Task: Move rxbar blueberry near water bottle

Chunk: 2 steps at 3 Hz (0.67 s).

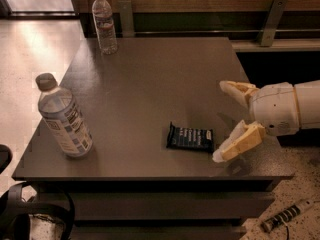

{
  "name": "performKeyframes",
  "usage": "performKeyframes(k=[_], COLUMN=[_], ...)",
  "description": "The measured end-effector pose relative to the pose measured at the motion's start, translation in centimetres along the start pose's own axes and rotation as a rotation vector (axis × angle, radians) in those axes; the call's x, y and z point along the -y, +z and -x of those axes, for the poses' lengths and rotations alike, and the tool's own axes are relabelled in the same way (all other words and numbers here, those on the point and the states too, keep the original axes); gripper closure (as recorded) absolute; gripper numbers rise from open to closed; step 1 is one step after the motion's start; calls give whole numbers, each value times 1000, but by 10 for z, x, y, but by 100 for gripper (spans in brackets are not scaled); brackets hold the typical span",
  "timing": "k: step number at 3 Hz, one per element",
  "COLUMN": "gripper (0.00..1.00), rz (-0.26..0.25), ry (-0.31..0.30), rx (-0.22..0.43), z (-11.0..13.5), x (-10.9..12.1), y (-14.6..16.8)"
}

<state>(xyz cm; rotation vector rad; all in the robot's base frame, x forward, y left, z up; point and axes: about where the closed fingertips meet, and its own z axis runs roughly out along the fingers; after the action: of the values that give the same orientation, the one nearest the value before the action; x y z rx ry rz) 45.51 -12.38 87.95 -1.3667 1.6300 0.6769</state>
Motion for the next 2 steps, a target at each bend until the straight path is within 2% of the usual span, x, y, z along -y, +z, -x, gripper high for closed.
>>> performKeyframes(k=[1,2], gripper=[0,0], rz=[-16,-8], ry=[20,31], rx=[-18,-34], z=[-6,-13], x=[-5,-10], y=[21,49])
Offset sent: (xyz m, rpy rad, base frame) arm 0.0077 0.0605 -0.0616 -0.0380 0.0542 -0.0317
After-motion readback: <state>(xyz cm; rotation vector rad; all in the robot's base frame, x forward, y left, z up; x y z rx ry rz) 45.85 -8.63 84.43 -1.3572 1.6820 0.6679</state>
